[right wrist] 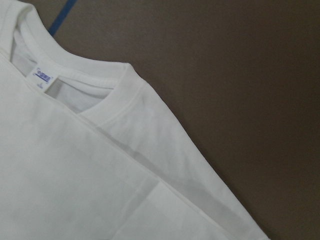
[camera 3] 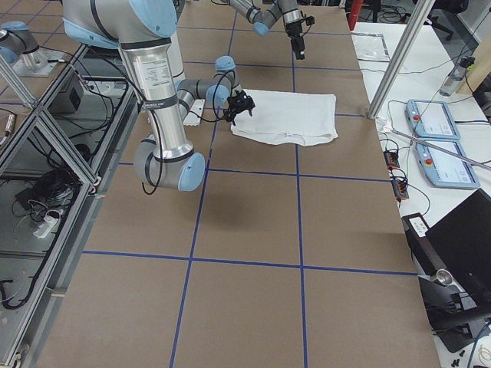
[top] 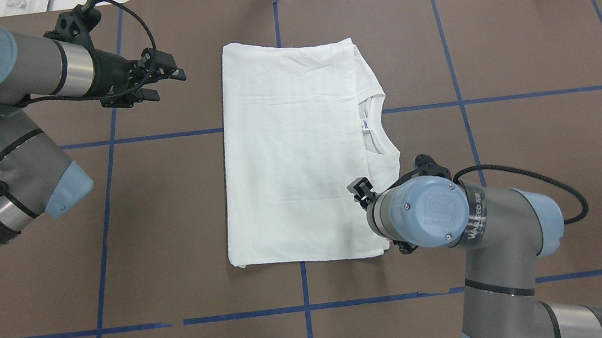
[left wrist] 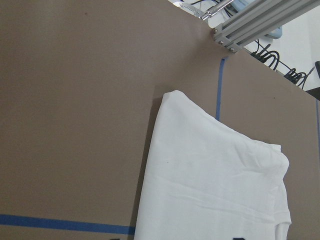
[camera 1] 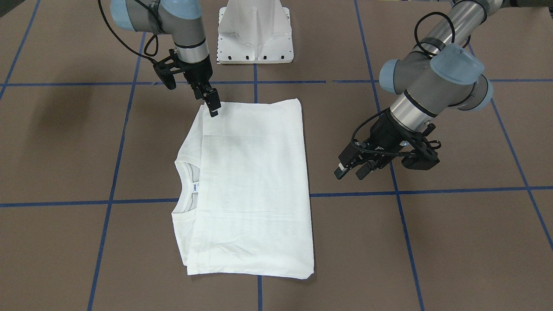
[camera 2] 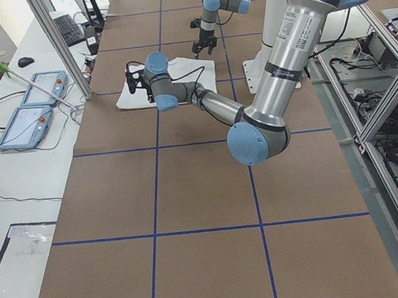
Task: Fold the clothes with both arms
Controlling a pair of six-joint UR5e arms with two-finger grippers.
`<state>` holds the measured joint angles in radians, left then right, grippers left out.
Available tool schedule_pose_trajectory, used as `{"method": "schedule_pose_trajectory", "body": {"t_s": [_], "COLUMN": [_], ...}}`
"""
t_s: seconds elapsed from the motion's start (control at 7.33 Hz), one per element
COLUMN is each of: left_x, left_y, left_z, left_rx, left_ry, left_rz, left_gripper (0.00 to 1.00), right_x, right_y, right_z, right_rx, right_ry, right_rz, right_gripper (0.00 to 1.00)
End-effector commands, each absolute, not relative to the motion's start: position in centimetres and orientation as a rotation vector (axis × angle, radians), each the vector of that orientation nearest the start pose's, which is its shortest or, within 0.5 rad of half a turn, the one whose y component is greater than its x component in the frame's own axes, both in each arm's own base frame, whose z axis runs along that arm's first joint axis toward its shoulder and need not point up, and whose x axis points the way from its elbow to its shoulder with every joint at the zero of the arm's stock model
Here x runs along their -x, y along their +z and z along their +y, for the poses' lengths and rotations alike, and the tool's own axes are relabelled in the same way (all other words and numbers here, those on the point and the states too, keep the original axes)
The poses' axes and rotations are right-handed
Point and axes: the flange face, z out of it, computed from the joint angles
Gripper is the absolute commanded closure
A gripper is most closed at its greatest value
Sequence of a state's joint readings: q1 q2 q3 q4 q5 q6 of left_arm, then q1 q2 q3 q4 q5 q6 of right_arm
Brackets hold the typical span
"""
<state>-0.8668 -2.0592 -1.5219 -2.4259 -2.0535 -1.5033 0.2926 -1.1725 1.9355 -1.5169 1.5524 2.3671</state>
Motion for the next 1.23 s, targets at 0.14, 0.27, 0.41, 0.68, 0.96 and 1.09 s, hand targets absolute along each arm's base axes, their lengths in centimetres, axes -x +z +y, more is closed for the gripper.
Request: {"method": "schedule_pose_trajectory", "body": {"t_s": [0.14,0.27,0.41,0.68,0.96,1.09], "left_x": [-36.6,-36.7,-36.7,-36.8,-36.9,-36.9], "left_y": [30.3,30.3,30.3,30.3,30.2,30.2], "left_z": [-56.3,-56.2,-56.2,-56.2,-56.1,-56.0], "left_rx": [-0.198,-0.197,-0.197,-0.196,-0.195,-0.196], "left_ry": [-0.366,-0.365,-0.365,-0.364,-0.363,-0.360], "left_rz": [1.316,1.316,1.316,1.316,1.317,1.318], "left_gripper": [0.19,0.19,0.18,0.18,0.18,0.18], "right_x": [53.6,53.8,53.6,54.3,54.8,54.8], "right_y": [28.8,29.7,29.8,30.3,31.1,31.0], "right_z": [-28.6,-29.4,-30.2,-30.2,-30.2,-30.1], "right_rx": [0.189,0.173,0.164,0.161,0.162,0.165], "right_ry": [1.040,1.043,1.054,1.053,1.049,1.048], "right_rz": [-0.814,-0.796,-0.795,-0.780,-0.761,-0.761], "right_gripper": [0.02,0.02,0.02,0.03,0.04,0.04]}}
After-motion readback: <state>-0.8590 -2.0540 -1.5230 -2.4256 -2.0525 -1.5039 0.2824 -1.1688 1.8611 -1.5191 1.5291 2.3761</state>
